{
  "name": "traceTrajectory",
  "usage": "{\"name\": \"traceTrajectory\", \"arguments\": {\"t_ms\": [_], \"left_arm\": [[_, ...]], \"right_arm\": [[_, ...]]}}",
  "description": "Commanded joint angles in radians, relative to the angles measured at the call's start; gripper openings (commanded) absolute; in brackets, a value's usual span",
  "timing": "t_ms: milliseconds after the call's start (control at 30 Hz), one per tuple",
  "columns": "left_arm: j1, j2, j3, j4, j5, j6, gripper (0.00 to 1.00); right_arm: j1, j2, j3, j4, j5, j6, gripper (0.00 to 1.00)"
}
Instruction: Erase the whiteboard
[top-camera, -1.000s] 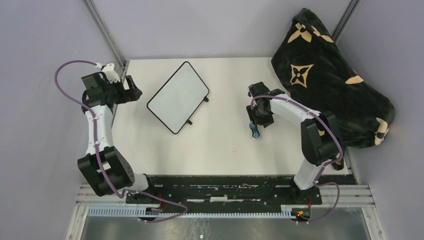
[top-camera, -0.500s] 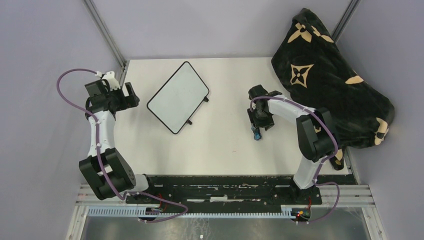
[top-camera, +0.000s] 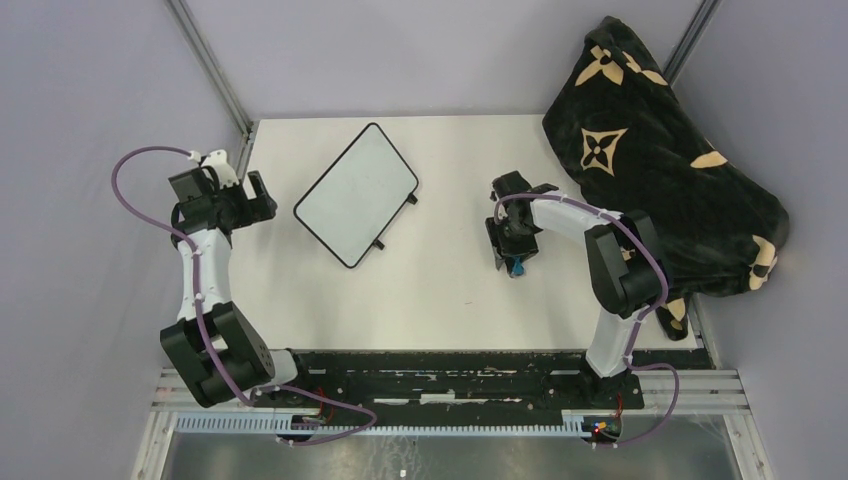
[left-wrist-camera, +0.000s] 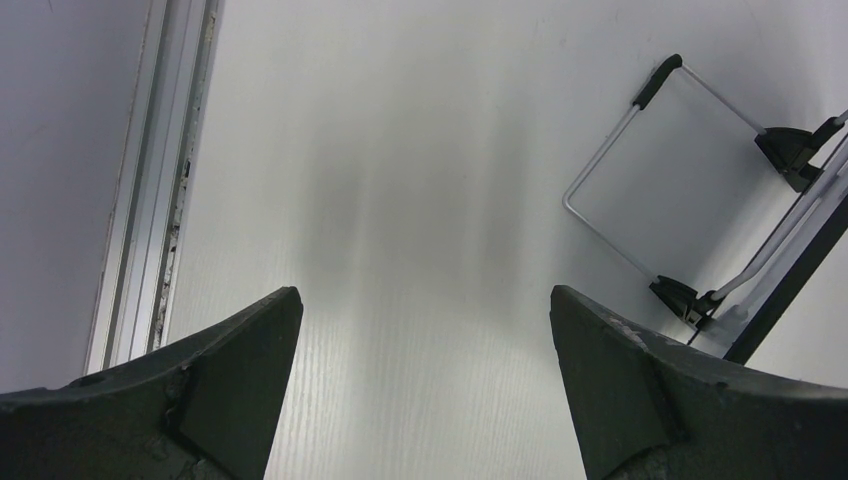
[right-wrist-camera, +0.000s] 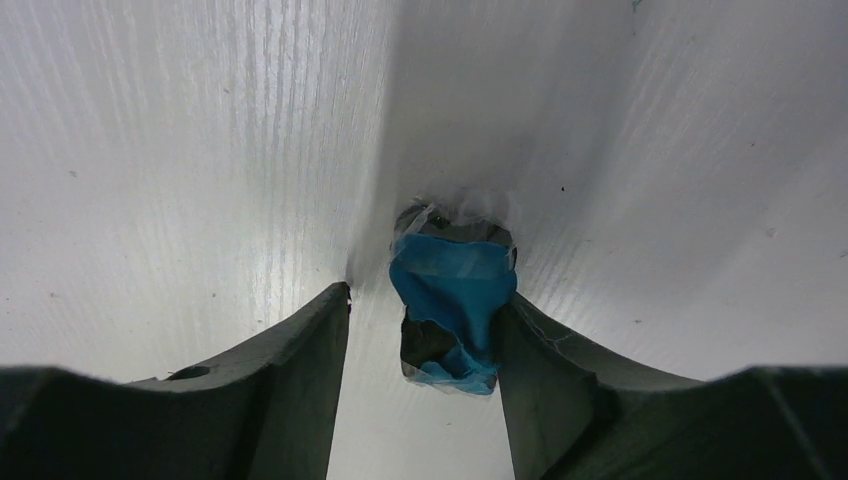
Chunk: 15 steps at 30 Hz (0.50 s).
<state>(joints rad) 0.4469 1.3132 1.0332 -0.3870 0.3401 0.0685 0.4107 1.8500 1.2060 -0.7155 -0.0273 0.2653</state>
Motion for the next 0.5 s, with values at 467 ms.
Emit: {"name": "traceTrajectory", "arguments": {"t_ms": [467], "left_arm": [[0.007, -0.047, -0.155, 0.07, 0.09, 0.083, 0.99]], "right_arm": [[0.005, -0.079, -0.042, 0.127, 0.045, 0.01, 1.0]]}}
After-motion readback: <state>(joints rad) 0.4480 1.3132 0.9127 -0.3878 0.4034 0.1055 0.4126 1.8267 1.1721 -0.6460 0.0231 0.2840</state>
